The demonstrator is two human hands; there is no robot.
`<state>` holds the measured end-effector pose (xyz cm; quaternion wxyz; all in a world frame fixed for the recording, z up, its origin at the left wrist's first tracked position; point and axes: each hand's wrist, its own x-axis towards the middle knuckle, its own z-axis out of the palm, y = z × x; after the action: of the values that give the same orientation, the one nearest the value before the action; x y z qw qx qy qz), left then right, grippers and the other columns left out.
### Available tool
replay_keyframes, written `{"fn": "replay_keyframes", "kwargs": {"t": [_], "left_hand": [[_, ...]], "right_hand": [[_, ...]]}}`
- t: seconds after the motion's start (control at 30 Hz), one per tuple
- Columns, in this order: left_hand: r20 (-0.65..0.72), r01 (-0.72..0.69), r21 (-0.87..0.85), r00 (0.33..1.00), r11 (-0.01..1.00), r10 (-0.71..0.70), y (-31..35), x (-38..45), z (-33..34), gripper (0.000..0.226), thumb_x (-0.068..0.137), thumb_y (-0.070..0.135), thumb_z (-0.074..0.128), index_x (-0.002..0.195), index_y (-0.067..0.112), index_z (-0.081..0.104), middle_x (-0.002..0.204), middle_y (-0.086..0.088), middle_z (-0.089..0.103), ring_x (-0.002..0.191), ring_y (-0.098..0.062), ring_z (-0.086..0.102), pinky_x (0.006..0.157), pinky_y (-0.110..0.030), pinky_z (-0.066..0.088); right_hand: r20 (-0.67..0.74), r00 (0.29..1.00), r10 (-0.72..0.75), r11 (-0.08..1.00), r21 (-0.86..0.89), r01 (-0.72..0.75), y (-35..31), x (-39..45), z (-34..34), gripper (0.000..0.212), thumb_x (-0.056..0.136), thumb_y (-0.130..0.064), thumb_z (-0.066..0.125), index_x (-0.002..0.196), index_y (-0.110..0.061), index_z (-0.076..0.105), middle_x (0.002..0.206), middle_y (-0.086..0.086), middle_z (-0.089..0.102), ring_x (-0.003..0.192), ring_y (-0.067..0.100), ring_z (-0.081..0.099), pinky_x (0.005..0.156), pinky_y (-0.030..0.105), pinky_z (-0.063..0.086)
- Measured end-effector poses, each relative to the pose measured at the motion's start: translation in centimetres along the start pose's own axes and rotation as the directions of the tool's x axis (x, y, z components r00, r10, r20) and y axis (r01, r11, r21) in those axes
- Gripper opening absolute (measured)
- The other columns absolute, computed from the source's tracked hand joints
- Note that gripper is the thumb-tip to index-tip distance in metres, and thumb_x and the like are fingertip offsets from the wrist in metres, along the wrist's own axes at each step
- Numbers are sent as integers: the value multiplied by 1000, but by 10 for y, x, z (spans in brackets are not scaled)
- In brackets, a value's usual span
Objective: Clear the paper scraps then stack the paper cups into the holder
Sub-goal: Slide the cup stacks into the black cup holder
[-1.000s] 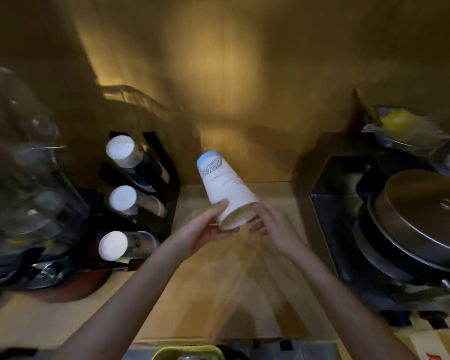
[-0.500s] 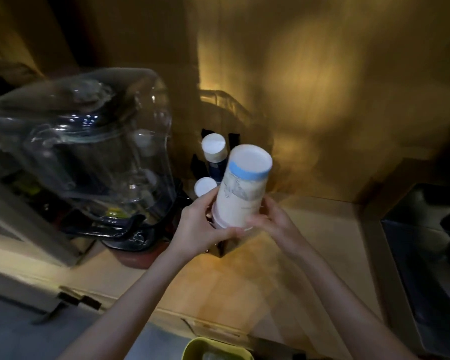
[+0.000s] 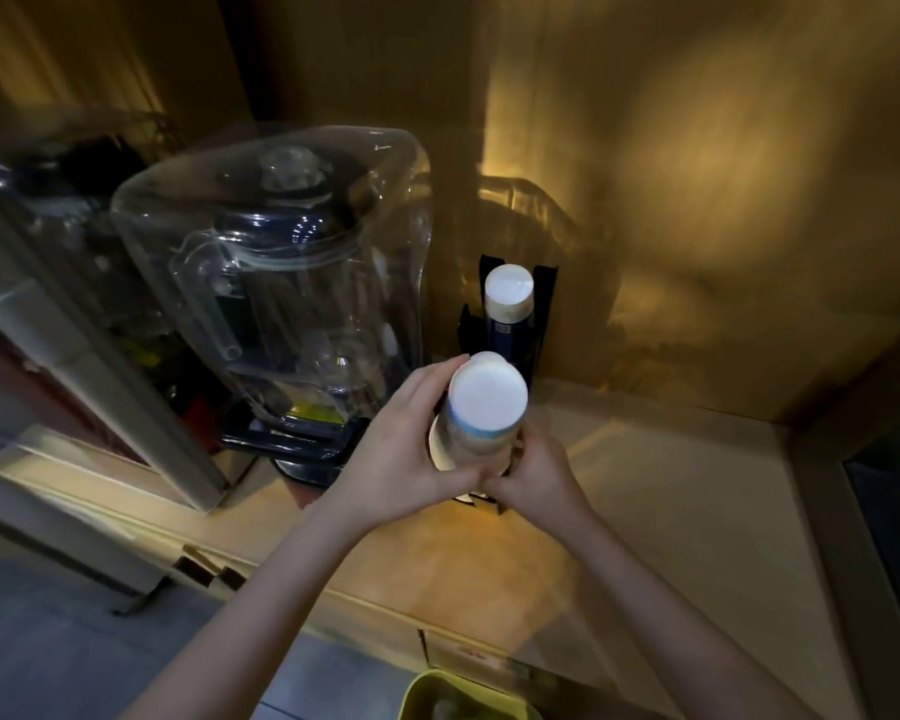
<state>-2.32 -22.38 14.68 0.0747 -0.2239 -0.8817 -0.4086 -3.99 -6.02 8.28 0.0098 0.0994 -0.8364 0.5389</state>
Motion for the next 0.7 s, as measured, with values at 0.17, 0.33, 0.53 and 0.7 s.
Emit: {"fn": "replay_keyframes", "kwargs": {"t": [0.17, 0.33, 0.53, 0.7], "left_hand": [[-134, 35, 202, 991, 979, -8, -7, -6, -2, 76, 63, 49, 71, 129, 20, 46, 124, 2, 56, 113, -11, 51, 93, -25, 44], [-106, 115, 191, 990, 975, -96, -33, -3, 11, 72, 63, 31, 79, 126, 8, 52, 125, -8, 58, 115, -20, 55, 96, -23, 40], [10, 171, 153, 985, 973, -174, -65, 2, 39, 67, 66, 25, 79, 125, 7, 50, 125, -10, 55, 116, -21, 53, 95, -20, 37], [69, 216, 180, 970, 960, -232, -79, 8, 57, 69, 70, 24, 77, 129, 8, 46, 131, -10, 52, 121, -22, 49, 100, -26, 38]], "right_hand": [[45, 997, 60, 989, -141, -53, 16, 6, 17, 86, 60, -43, 80, 132, -30, 36, 131, -5, 53, 118, 13, 50, 91, 32, 49], [146, 986, 77, 985, -161, -53, 27, 10, 22, 85, 71, -35, 75, 140, -26, 27, 138, -5, 47, 126, 13, 44, 102, 34, 42], [103, 993, 64, 963, -266, -34, 35, 15, 20, 63, 78, -19, 68, 134, -17, 39, 133, 4, 48, 121, 18, 47, 97, 28, 41], [52, 998, 28, 963, -271, -13, 37, 16, 16, 49, 76, -23, 72, 120, -17, 51, 118, 3, 57, 107, 17, 55, 89, 34, 49]]}}
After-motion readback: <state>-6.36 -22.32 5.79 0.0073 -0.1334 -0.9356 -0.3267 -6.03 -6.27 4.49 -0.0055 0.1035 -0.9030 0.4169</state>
